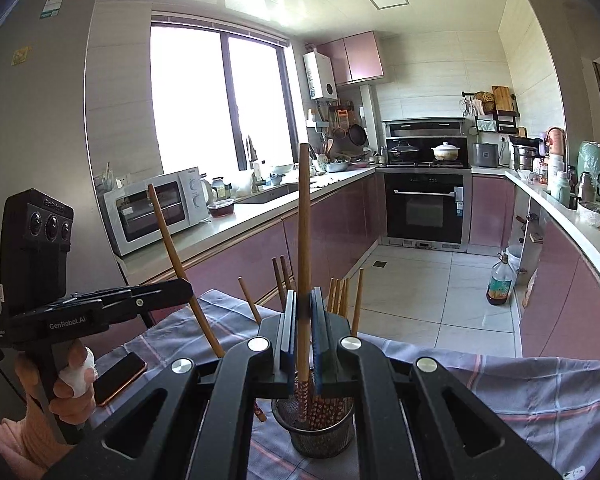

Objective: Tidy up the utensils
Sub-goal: 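Lift both held chopsticks upright and carry them over the mesh cup, then lower the chopsticks into the mesh cup and open both tools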

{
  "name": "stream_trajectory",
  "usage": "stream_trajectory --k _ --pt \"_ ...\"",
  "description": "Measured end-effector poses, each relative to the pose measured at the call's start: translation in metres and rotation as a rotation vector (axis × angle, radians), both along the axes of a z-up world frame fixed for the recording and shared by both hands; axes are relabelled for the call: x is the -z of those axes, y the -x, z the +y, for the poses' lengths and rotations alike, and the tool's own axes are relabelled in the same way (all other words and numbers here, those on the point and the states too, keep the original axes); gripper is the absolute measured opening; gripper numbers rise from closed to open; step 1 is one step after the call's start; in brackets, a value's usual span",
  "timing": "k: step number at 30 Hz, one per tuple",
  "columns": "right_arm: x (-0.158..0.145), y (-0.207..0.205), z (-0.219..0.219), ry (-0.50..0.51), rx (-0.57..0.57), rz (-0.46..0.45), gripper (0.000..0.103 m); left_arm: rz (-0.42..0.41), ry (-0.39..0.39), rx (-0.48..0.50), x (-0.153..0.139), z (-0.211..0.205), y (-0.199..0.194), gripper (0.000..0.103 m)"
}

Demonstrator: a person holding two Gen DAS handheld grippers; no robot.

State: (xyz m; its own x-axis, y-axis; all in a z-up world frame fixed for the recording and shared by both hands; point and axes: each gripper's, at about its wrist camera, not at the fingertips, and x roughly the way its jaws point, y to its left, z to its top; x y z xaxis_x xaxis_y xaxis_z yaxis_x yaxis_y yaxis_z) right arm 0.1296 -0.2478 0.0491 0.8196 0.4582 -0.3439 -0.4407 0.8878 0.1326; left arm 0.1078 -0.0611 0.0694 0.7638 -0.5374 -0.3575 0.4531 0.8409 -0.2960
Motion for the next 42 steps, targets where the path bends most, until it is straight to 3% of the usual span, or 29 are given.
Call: stream_trajectory --k 16,25,35,39,42 --pt "0.036 -0.039 0.021 0.087 0.004 0.135 0.005 0.1 -0.052 0.001 0.026 -0.021 -0.039 0.008" --pt "0.055 -0.055 0.031 0.13 -0.009 0.217 0.006 0.178 -0.129 0.014 0.05 -0.035 -0.056 0.008" --pt "0.068 -0.064 0.033 0.133 0.009 0.254 0.007 0.231 -0.155 -0.009 0.078 -0.035 -0.078 0.008" --pt "0.071 -0.063 0.032 0.123 0.009 0.262 0.008 0.243 -0.16 -0.028 0.088 -0.033 -0.083 0.017" --pt "0.073 -0.062 0.031 0.111 0.007 0.262 0.015 0.232 -0.165 -0.045 0.092 -0.031 -0.081 0.027"
